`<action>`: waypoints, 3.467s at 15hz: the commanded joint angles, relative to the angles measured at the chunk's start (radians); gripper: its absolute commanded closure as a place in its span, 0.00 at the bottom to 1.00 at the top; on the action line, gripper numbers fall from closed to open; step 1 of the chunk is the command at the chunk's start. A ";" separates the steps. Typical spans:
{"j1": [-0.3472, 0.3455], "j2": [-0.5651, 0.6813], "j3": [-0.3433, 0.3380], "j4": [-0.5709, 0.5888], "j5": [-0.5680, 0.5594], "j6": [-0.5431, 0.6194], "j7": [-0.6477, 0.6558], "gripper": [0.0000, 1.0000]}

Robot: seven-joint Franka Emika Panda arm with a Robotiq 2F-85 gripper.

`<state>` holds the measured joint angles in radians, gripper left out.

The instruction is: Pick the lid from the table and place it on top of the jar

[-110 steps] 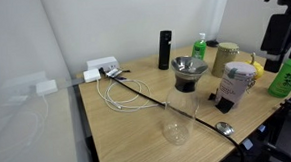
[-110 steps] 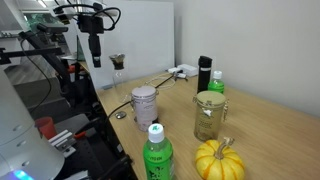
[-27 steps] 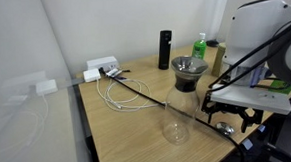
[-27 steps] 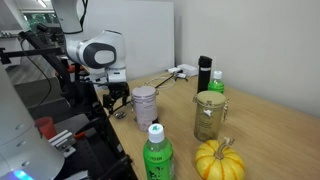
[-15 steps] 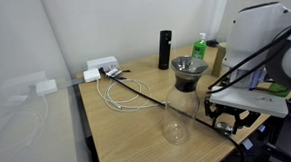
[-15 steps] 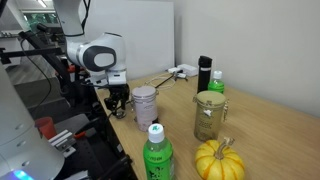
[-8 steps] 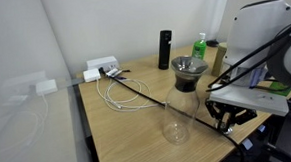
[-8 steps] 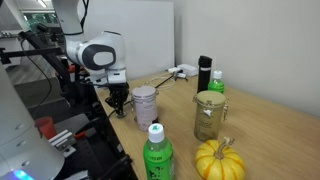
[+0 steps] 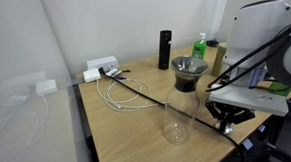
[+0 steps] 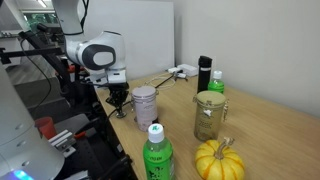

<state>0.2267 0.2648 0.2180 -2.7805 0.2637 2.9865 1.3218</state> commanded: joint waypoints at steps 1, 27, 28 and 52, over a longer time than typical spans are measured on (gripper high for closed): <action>-0.007 0.018 0.015 0.002 0.037 0.024 -0.039 1.00; 0.016 0.020 -0.021 0.007 0.062 0.031 -0.042 0.42; 0.017 0.019 -0.019 0.007 0.063 0.030 -0.041 0.48; 0.013 -0.154 -0.056 -0.020 0.026 -0.084 -0.038 0.98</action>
<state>0.2445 0.1964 0.1764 -2.7689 0.2965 2.9607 1.2954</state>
